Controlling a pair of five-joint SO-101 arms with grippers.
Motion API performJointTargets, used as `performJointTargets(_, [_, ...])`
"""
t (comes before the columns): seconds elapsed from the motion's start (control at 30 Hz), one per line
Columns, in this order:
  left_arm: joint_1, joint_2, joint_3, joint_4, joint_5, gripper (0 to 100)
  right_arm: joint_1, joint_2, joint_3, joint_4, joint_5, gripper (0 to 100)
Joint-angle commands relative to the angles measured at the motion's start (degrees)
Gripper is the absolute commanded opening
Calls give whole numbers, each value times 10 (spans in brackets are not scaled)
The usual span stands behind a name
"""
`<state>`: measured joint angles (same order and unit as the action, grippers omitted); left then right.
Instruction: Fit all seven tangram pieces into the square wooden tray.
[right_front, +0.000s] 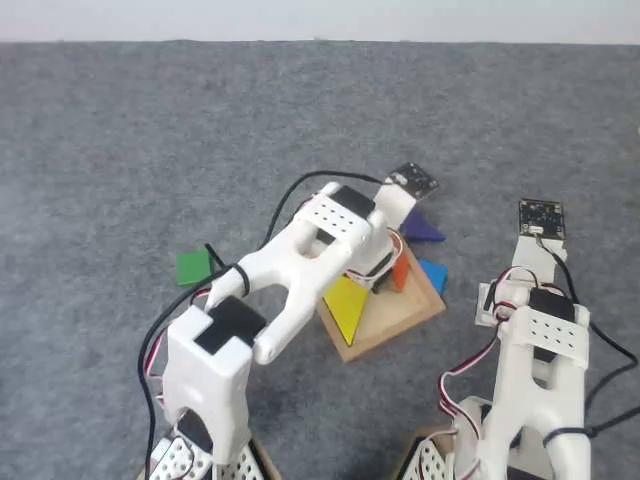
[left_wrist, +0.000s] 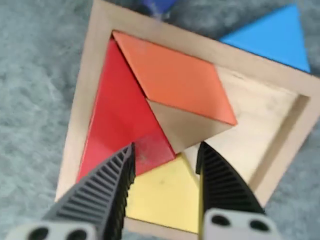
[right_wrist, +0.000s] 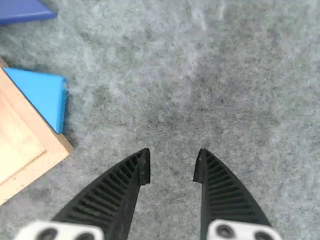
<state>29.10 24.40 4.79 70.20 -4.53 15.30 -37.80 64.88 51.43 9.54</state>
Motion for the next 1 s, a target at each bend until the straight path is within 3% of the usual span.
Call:
performJointTargets(0.0, [-22, -1, -43, 40, -13, 187, -5, -6, -18, -9, 3, 176])
performJointTargets(0.33, [-13, -180, 18, 71, -11, 189, -4, -6, -18, -9, 3, 176])
performJointTargets(0.53, [-156, -272, 79, 74, -14, 192, -1, -6, -18, -7, 3, 176])
performJointTargets(0.77, [-332, -360, 218, 80, -91, 193, -5, -6, -18, -7, 4, 176])
performJointTargets(0.97, [-449, -456, 322, 66, -102, 212, -5, -5, -16, -6, 4, 176])
